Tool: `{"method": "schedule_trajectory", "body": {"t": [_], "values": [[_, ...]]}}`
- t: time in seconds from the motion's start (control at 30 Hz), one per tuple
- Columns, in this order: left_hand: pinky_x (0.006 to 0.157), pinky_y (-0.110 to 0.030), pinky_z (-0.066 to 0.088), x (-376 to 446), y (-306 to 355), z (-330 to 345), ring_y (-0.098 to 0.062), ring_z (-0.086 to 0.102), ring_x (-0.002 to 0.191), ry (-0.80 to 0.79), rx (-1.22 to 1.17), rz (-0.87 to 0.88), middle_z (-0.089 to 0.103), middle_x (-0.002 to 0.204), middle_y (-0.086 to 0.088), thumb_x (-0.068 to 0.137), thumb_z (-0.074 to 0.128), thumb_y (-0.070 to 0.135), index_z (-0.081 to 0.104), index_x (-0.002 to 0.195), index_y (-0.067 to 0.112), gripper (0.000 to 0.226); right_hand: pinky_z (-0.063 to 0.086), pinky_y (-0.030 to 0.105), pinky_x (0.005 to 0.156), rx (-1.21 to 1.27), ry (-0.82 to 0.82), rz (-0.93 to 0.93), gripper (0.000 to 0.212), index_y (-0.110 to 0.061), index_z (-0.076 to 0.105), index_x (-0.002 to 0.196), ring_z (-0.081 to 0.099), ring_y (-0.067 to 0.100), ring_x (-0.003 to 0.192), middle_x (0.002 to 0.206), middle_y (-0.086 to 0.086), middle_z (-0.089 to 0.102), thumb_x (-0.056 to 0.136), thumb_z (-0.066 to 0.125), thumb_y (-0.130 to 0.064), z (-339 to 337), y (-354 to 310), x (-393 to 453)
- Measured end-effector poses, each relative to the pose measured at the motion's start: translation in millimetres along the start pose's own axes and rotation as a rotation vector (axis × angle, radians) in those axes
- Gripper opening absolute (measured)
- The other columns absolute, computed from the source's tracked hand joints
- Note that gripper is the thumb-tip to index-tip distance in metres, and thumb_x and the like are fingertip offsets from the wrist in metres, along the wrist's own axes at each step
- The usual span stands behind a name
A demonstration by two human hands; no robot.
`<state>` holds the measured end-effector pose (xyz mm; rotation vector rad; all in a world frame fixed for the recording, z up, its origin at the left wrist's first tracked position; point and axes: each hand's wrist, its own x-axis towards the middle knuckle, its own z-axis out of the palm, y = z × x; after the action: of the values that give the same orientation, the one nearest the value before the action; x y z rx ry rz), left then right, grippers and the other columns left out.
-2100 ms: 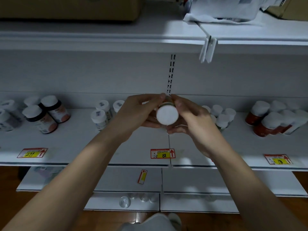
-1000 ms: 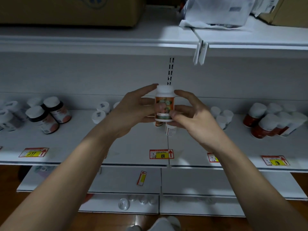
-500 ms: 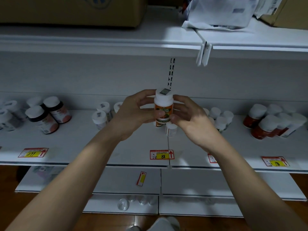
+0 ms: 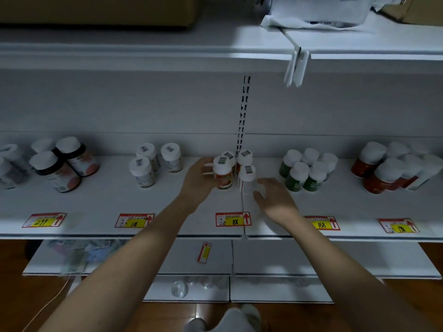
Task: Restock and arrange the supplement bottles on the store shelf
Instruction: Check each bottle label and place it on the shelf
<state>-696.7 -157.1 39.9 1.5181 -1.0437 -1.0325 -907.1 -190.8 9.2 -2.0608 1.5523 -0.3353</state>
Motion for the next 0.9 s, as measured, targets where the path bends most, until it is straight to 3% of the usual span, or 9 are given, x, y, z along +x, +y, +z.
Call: {"method": "schedule_trajectory", "body": {"t": [0.07, 0.2, 0.33, 0.53, 0.73, 0.9], "values": [[0.079, -0.027, 0.056, 5.3, -12.3, 5.9, -0.014, 0.068, 0.095, 0.029, 0.026, -0.006, 0.069, 0.103, 0.005, 0.071, 0.085, 0.0, 0.063, 0.108, 0.02, 0.047, 0.029, 0.037, 0.115, -0.072, -0.023, 0.021, 0.053, -0.012, 0.036, 0.149, 0.029, 0.026, 0.144, 0.155, 0.008, 0.035, 0.102, 0.047, -0.034, 10.9, 7.9, 4.5], [0.069, -0.013, 0.053, 10.9, -26.4, 15.3, -0.016, 0.066, 0.093, 0.037, 0.052, -0.017, 0.07, 0.107, -0.002, 0.07, 0.084, -0.003, 0.063, 0.109, 0.016, 0.048, 0.015, 0.041, 0.122, -0.21, -0.009, 0.018, 0.064, -0.014, 0.024, 0.155, 0.014, 0.025, 0.151, 0.164, 0.006, 0.02, 0.102, 0.041, -0.045, 29.7, 22.9, 7.9], [0.079, -0.02, 0.056, 15.0, -32.2, 23.0, -0.02, 0.068, 0.1, 0.025, 0.048, -0.013, 0.071, 0.109, -0.003, 0.07, 0.085, 0.0, 0.063, 0.109, 0.017, 0.048, 0.006, 0.04, 0.125, -0.234, 0.03, 0.001, 0.066, -0.017, 0.017, 0.157, 0.006, 0.022, 0.154, 0.166, 0.003, 0.013, 0.103, 0.035, -0.049, 41.7, 31.7, 5.9], [0.08, -0.014, 0.052, 15.3, -33.0, 32.1, -0.011, 0.064, 0.097, 0.046, 0.1, 0.032, 0.068, 0.107, 0.004, 0.072, 0.087, 0.008, 0.061, 0.111, 0.017, 0.048, 0.005, 0.039, 0.125, -0.231, 0.062, -0.004, 0.066, -0.017, 0.019, 0.157, 0.007, 0.02, 0.154, 0.166, 0.002, 0.014, 0.102, 0.036, -0.05, 43.6, 33.2, 6.5], [0.089, -0.027, 0.055, 13.1, -36.5, 27.0, -0.01, 0.064, 0.103, 0.034, 0.05, 0.011, 0.066, 0.11, 0.008, 0.073, 0.087, 0.018, 0.058, 0.114, 0.023, 0.05, 0.006, 0.038, 0.125, -0.229, 0.079, -0.015, 0.075, -0.017, 0.024, 0.156, 0.01, 0.022, 0.153, 0.165, 0.003, 0.018, 0.093, 0.023, -0.057, 45.0, 35.7, 7.1], [0.095, -0.032, 0.052, 19.4, -23.5, 22.8, -0.006, 0.061, 0.105, 0.107, -0.058, 0.085, 0.063, 0.111, 0.012, 0.096, 0.063, 0.03, 0.058, 0.112, 0.028, 0.017, 0.009, 0.039, 0.124, -0.219, 0.112, -0.029, 0.087, -0.016, 0.029, 0.155, 0.015, 0.022, 0.152, 0.164, 0.003, 0.023, 0.084, 0.01, -0.064, 47.3, 37.7, 6.7]]}}
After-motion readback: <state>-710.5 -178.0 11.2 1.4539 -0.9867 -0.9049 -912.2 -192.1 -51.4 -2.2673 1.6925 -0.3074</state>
